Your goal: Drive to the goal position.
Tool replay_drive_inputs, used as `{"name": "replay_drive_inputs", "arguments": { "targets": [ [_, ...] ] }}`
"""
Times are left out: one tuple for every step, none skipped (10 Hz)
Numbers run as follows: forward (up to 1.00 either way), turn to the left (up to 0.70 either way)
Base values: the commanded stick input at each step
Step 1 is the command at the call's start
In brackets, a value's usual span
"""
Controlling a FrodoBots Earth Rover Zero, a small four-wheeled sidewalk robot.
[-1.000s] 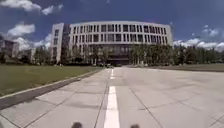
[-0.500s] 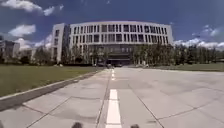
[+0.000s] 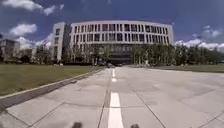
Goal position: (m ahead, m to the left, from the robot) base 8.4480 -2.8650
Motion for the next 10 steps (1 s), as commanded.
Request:
{"name": "replay_drive_inputs", "arguments": {
  "targets": [
    [0.7, 0.0],
    [0.7, 0.0],
    [0.7, 0.0],
    [0.7, 0.0],
    [0.7, 0.0],
    [0.7, 0.0],
    [0.7, 0.0],
    [0.7, 0.0],
    [0.7, 0.0],
    [0.7, 0.0]
  ]
}}
